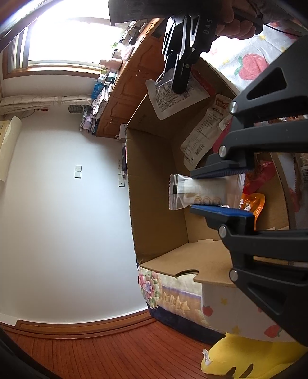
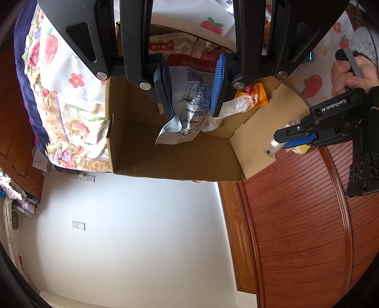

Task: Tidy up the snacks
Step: 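Carry both packets over the box and open both tools to drop them, then move both tools back to the snacks beside the box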

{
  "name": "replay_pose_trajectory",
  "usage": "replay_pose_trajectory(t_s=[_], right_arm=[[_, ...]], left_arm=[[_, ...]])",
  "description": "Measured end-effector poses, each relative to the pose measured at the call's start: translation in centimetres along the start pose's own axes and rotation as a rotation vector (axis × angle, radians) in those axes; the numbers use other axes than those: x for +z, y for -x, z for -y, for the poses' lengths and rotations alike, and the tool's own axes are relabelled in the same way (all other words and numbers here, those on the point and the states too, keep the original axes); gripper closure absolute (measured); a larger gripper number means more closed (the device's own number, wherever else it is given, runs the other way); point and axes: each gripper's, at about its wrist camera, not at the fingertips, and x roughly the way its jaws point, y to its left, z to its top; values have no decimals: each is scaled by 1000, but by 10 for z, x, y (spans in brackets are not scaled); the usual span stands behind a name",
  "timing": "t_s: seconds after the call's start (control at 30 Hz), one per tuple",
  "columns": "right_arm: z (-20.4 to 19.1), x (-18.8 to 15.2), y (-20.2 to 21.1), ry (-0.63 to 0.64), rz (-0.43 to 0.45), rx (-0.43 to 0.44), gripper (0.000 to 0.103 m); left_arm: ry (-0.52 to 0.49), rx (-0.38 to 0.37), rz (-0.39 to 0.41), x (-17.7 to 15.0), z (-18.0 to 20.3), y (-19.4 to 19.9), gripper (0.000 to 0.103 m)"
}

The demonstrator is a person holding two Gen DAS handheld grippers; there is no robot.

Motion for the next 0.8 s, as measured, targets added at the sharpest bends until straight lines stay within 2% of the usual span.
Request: replay_pose_trajectory(t_s=[0.17,0.23,0.47,0.8], right_arm=[[-1,0,-3,5,-12,-6,74],[0,0,-5,6,-16,-6,73],[-6,-2,-7,50,-25,-24,66],[-15,-1,34,46,-7,2,63]], left_arm=[[-6,0,0,-1,0,-1,80],[-9,9,4,0,0,-1,76],[-9,-1,5,-3,-1,5,70],[-34,-17,7,-18,9,45,65]])
